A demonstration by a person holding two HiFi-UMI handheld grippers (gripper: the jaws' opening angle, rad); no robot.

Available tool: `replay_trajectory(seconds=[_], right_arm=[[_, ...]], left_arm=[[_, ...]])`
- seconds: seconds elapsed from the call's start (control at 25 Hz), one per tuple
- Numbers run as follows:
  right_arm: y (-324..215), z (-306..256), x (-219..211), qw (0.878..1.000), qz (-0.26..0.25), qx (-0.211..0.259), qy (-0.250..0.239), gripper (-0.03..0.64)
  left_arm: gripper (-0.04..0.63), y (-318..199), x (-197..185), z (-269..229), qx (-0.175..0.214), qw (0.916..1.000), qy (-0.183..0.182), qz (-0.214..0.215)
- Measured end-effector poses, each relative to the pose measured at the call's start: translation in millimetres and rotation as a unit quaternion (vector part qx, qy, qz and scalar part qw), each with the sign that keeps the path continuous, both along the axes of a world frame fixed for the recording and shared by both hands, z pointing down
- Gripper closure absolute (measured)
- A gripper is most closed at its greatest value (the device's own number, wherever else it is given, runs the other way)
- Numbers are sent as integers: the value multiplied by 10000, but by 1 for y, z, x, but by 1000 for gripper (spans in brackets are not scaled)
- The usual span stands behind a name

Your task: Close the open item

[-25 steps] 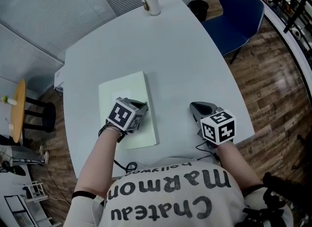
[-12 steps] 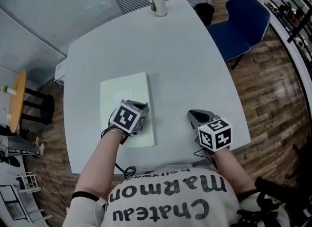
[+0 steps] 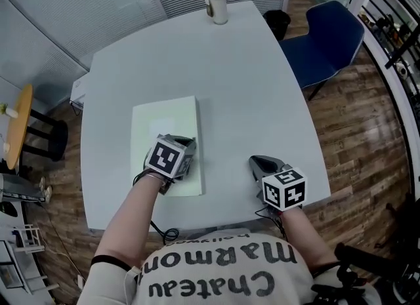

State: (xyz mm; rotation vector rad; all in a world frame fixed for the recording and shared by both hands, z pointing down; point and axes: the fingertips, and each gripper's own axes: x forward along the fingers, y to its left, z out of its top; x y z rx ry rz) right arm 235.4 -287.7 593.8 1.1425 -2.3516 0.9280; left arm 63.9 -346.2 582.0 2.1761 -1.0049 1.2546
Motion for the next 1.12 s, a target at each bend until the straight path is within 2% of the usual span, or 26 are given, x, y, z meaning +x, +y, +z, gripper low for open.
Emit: replay_trajectory(seconds=[0.12,0.2,0.36,0.52,0.6,0.68,0.76,0.8,0.92,1.0,1.04,1.12], right_arm=[[6,0,-4,10000,-39,-3,16,617],[10,0,-4,10000,-43,10,56,617],[17,-6,-4,9999,62,52,74,617],[25,-25,-10,9996,105,264,71,616],[32,-34,-15,9993,104,350,116,615],[39,-42,-24,9989,124,424,128,617],[44,-53,-36,9985,163,521,55,617],[48,-61,-43,9982,178,570,-19,616],[66,-80,-64,9971,188,657,-338,616],[85,-88,-75,9961,187,687,-524,617],[94,-91,-81,9955,180,716,-588,616],[114,-98,-95,9946,133,798,-648,617]], left_arm=[[595,0,0,-2,58,9991,383,-163],[591,-2,-3,-5,113,9953,775,-566],[569,-7,-20,-19,416,9754,1475,-1583],[573,3,-37,-55,1161,9498,2014,-2093],[578,18,-47,-70,1437,9392,2080,-2324],[578,40,-57,-81,1563,9324,2143,-2455],[578,63,-65,-94,1649,9215,2470,-2503],[577,75,-69,-101,1706,9131,2718,-2514],[569,114,-86,-122,2007,8805,3415,-2604],[569,144,-97,-131,2173,8662,3659,-2619],[569,160,-101,-133,2173,8646,3727,-2576],[571,192,-107,-133,2026,8713,3778,-2390]])
